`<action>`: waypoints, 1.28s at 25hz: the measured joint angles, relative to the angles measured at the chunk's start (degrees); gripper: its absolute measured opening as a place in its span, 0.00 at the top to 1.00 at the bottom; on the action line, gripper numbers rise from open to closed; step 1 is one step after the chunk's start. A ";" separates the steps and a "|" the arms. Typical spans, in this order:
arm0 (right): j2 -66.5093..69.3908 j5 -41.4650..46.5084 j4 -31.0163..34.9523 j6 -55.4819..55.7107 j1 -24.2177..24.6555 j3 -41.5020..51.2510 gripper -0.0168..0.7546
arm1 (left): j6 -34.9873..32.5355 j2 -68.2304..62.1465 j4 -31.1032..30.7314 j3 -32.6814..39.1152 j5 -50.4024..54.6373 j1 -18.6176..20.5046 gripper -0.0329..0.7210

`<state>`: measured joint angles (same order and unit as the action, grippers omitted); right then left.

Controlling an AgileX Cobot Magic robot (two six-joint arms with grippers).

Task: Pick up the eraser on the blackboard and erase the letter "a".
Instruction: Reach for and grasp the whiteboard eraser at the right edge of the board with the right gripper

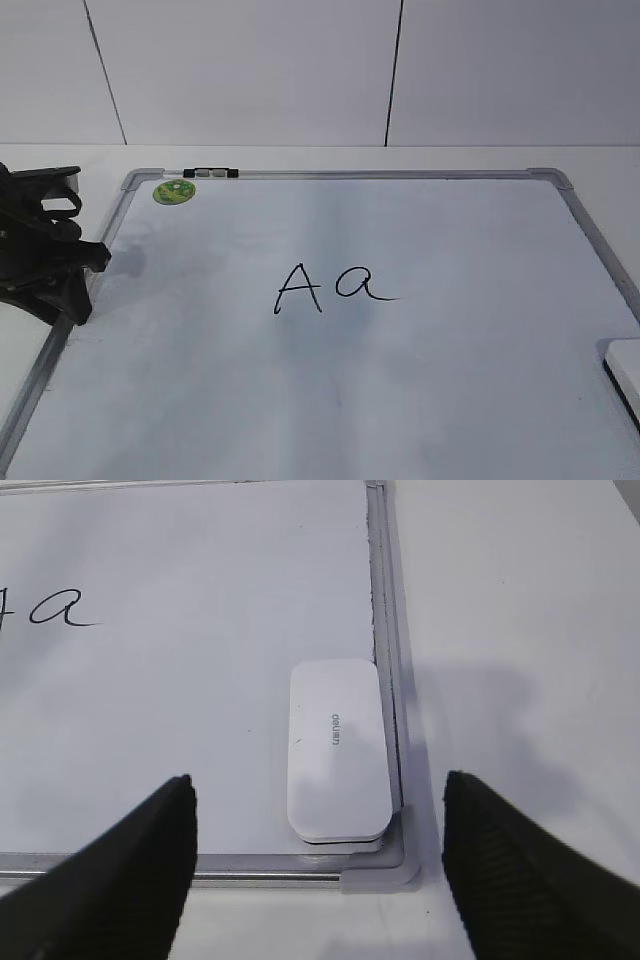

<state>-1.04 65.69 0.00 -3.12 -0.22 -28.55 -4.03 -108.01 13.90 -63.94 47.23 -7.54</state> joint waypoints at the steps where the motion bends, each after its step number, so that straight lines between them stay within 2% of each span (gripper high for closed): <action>1: 0.00 0.00 0.00 0.00 0.00 0.00 0.22 | 0.00 0.00 0.00 0.00 0.00 0.00 0.67; 22: 0.00 0.00 0.00 -0.64 0.00 -1.35 0.22 | 0.13 0.00 -0.54 -0.12 0.49 0.00 0.69; 32: 17.94 0.10 1.50 -1.05 0.00 -6.54 0.22 | 0.13 0.00 -0.67 -0.12 0.62 0.00 0.69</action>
<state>16.90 65.79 1.50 -4.17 -0.22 -35.09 -3.90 -108.01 13.23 -64.06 47.86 -7.54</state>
